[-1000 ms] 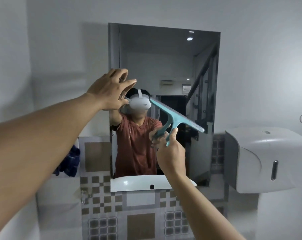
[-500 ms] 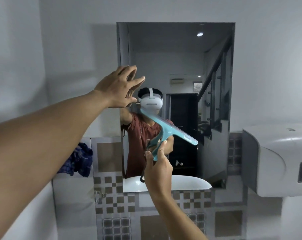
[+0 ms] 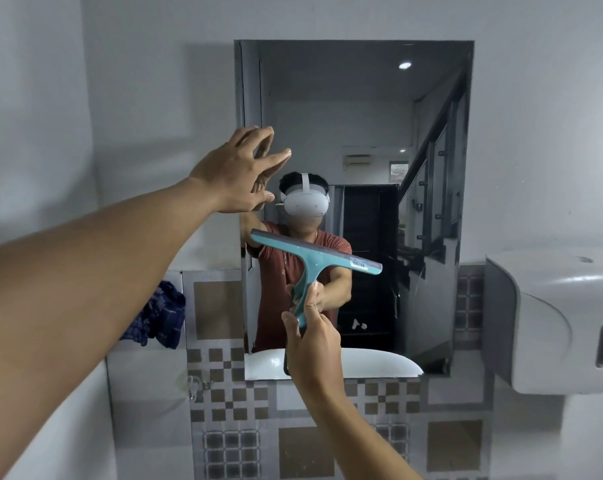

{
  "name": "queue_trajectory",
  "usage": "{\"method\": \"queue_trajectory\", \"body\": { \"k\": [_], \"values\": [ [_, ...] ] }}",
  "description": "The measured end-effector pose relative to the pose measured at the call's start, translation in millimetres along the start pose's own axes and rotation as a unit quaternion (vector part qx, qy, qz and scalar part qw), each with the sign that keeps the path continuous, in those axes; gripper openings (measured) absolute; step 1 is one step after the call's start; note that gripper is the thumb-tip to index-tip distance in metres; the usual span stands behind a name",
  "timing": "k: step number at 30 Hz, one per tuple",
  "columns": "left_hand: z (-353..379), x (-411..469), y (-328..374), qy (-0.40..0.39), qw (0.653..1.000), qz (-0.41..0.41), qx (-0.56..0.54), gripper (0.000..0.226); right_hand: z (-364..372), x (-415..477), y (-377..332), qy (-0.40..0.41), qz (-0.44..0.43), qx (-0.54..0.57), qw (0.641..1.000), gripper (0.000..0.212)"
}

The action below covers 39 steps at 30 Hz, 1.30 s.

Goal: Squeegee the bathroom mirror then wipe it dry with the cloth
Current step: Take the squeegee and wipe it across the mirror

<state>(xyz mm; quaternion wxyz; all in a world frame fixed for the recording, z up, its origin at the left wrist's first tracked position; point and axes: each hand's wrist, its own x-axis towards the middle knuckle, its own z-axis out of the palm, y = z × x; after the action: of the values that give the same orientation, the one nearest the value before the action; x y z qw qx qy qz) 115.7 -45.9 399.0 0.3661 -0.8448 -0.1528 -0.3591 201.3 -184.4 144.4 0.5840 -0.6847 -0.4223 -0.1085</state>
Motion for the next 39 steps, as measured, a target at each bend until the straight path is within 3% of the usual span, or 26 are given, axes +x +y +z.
{"method": "queue_trajectory", "body": {
  "k": [7, 15, 22, 29, 39],
  "values": [
    [2.3, -0.3, 1.0, 0.005, 1.0, -0.005, -0.005, 0.087, -5.4, -0.8, 0.9, -0.02, 0.0, -0.01, 1.0, 0.071],
    [3.8, 2.1, -0.1, 0.018, 0.999, 0.007, 0.028, 0.091, -29.6, 3.2, 12.4, -0.055, -0.109, -0.215, 0.969, 0.064],
    [-0.4, -0.4, 4.0, 0.02, 1.0, 0.007, 0.02, 0.089, -78.0, 34.4, 11.5, -0.096, -0.195, -0.368, 0.904, 0.064],
    [-2.9, -3.1, 7.0, 0.021, 1.0, -0.002, 0.007, 0.089, -135.3, 57.9, -2.0, -0.105, -0.223, -0.491, 0.836, 0.067],
    [5.1, -24.1, 35.8, 0.033, 0.999, -0.005, -0.021, 0.084, -178.8, 66.6, 21.1, -0.068, -0.219, -0.505, 0.832, 0.075]
  ]
}}
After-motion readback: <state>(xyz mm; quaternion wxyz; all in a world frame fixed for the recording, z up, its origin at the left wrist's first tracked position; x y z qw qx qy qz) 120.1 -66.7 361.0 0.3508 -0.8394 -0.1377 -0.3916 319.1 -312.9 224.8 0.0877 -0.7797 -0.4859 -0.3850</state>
